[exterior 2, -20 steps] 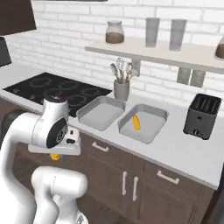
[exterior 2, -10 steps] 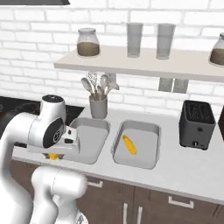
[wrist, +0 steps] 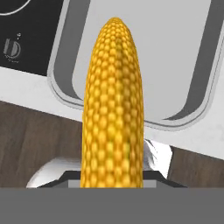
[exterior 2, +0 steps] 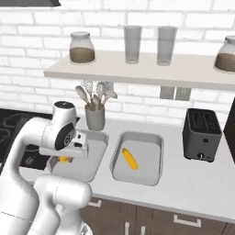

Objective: Place one corn and one steak in each tupperware on the nearby counter, to pack two identical lunches.

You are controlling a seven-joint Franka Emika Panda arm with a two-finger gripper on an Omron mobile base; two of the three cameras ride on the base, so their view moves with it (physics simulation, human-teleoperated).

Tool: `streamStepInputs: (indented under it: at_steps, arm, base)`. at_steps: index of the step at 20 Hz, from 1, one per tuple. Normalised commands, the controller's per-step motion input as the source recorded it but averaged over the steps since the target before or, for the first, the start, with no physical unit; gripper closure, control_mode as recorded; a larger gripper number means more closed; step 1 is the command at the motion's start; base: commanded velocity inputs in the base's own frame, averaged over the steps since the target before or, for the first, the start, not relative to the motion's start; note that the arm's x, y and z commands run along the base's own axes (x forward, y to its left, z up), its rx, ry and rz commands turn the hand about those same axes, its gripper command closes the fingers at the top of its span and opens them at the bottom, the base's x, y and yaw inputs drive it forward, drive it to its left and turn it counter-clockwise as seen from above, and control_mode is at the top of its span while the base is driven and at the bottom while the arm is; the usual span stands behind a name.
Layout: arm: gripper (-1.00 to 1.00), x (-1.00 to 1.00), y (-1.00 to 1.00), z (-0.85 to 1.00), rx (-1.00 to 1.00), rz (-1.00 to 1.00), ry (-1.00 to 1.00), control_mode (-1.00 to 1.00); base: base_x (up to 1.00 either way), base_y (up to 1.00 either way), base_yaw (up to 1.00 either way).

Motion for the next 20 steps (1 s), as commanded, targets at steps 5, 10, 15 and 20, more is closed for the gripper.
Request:
streamStepInputs:
  at_steps: [5,10,15,20]
  arm:
    - [1.00,1.00,0.05,-0.41,-0.01,-0.09,0.00,-1.00]
    - [1.00,1.00,0.04,-0.71,0.00,-0.08,0.00,-1.00]
    - [-1.00,1.00,0.08,-0.87,-0.04,-0.06,0.00,-1.00]
    - [-1.00,0.45,0.03,-0.03,-0.01,-0.08,0.05,-1.00]
  base:
    - [0.00,0.00,0.00]
    - [0.00,0.00,0.00]
    - [0.00,0.00,0.00]
    - [0.00,0.00,0.00]
